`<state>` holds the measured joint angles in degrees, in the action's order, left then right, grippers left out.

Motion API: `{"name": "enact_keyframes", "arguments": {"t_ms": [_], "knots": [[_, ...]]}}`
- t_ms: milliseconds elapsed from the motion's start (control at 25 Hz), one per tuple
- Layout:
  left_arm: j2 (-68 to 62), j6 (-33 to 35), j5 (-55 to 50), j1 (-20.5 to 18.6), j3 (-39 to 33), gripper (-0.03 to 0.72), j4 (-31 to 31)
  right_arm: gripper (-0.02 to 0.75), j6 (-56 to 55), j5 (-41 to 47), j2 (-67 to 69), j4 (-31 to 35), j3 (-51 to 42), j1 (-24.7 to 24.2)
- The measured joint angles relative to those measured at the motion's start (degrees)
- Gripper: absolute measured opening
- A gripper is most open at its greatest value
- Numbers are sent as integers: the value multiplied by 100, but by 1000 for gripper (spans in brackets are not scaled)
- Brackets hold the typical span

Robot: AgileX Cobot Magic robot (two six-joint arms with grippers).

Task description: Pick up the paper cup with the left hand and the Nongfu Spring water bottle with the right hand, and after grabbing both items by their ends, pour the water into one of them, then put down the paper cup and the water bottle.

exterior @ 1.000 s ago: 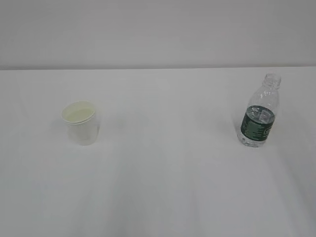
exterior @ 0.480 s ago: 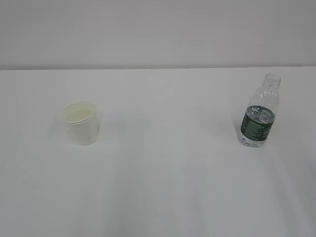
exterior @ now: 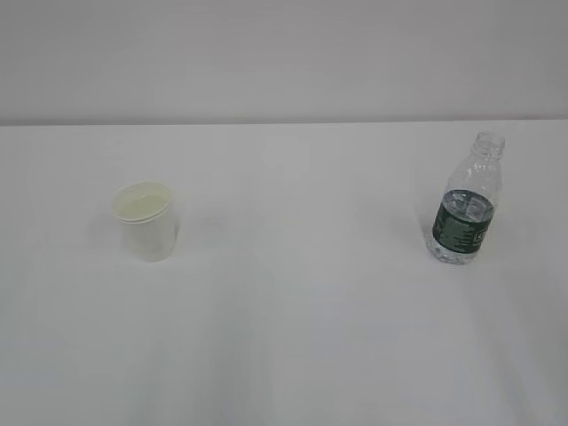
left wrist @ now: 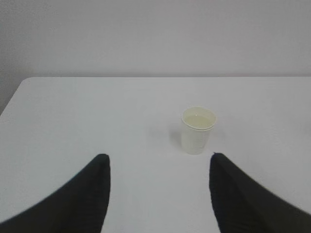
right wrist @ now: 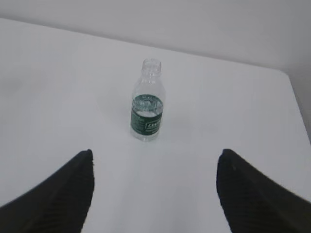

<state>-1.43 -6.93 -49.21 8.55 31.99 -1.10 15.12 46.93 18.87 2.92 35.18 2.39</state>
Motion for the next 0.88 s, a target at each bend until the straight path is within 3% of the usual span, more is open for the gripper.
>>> {"name": "enact_keyframes", "arguments": {"t_ms": [400, 880], "knots": [[0, 0, 0, 0, 0, 461, 9, 587, -452, 1425, -940, -67, 0, 0], [0, 0, -246, 0, 0, 461, 13, 588, -713, 2147, -1351, -387, 0, 0]]}}
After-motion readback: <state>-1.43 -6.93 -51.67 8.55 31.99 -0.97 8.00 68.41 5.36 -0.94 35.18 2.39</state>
